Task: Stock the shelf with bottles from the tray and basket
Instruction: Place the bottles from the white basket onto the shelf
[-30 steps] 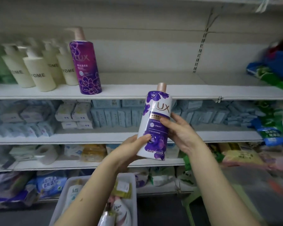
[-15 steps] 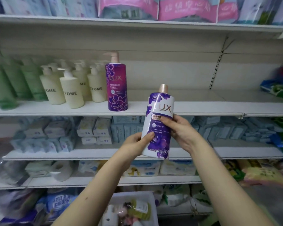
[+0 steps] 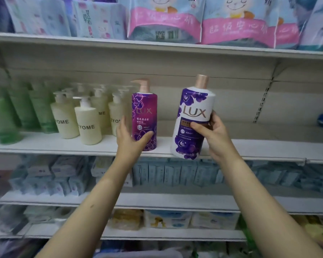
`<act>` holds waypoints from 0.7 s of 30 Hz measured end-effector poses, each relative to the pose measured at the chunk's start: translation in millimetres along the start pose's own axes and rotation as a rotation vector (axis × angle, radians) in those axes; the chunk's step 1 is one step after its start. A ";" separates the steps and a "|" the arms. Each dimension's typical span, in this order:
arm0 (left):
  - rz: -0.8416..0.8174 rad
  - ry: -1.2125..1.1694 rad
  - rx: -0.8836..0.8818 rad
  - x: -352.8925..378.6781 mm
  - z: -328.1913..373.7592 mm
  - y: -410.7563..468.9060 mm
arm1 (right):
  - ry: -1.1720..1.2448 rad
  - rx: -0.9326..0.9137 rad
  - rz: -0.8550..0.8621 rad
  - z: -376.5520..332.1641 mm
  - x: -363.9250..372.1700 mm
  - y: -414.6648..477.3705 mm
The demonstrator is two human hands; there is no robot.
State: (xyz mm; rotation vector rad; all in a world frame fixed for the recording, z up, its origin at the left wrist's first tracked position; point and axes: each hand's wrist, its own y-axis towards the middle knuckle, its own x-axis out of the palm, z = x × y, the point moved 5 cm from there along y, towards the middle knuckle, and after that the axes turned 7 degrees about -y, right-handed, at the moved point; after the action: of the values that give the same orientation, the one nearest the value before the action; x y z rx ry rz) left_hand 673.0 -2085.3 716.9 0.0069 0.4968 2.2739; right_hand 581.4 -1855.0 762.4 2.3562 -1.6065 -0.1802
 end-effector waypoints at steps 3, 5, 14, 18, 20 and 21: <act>-0.076 -0.030 -0.041 4.1 -9.5 27.2 | -0.017 0.003 -0.039 9.7 6.9 24.3; -0.159 -0.123 -0.080 6.2 -13.7 38.4 | -0.044 0.000 -0.077 17.8 12.5 37.5; -0.337 -0.283 -0.195 5.2 -36.1 55.0 | -0.148 -0.003 -0.193 45.8 20.2 73.4; -0.468 -0.269 -0.241 7.0 -38.1 57.2 | -0.293 0.013 -0.286 49.2 20.3 72.3; -0.509 -0.259 -0.252 7.4 -36.3 58.7 | -0.397 0.038 -0.287 57.2 19.9 65.2; -0.513 -0.258 -0.254 8.0 -36.1 59.6 | -0.433 0.045 -0.263 61.8 18.5 61.6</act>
State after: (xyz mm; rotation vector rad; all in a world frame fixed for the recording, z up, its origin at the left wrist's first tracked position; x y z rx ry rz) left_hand 619.5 -2128.6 703.5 0.0403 0.0569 1.7817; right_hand 517.4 -1903.0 723.2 2.6921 -1.4656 -0.7627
